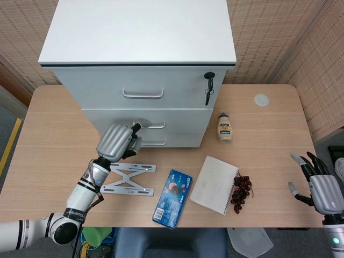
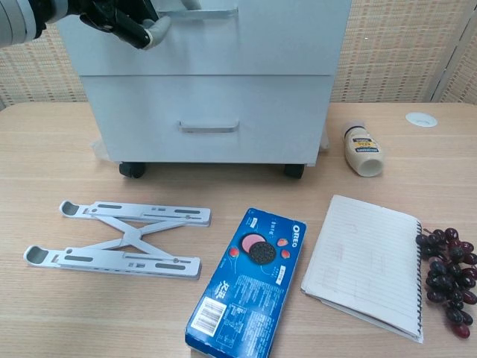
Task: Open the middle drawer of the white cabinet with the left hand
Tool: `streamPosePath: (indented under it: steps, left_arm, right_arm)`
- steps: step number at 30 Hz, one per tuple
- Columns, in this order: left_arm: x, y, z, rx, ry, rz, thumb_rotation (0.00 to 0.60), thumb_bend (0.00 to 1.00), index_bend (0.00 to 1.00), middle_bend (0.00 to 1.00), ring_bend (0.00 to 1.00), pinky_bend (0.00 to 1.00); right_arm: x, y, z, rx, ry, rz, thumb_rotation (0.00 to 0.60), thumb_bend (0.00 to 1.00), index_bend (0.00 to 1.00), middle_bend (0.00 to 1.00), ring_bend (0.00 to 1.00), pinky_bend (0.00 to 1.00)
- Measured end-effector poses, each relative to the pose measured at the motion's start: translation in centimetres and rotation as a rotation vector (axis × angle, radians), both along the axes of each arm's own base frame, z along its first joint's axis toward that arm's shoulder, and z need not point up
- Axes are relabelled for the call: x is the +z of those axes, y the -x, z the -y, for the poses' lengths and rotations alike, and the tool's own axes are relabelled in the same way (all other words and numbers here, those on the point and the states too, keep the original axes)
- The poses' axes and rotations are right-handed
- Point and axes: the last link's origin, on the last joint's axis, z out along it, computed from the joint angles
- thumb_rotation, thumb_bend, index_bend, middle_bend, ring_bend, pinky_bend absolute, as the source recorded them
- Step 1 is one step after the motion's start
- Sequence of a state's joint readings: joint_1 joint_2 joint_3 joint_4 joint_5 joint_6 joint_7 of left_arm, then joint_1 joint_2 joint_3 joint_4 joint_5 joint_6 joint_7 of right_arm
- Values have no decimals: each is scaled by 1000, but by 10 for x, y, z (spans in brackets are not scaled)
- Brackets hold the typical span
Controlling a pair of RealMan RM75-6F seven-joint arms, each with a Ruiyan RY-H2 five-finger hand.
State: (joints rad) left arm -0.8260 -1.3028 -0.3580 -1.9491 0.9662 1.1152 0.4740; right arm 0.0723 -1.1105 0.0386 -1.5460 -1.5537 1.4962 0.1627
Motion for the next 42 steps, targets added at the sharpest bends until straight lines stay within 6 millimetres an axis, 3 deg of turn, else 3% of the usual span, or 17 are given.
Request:
streamPosePath:
  steps: [42]
  left_arm:
    - [7, 4, 50, -75, 29, -42, 600, 606, 305, 891, 937, 1000]
  right_arm:
    - [-1, -4, 2, 2, -4, -10, 600, 337, 105, 181, 82, 103]
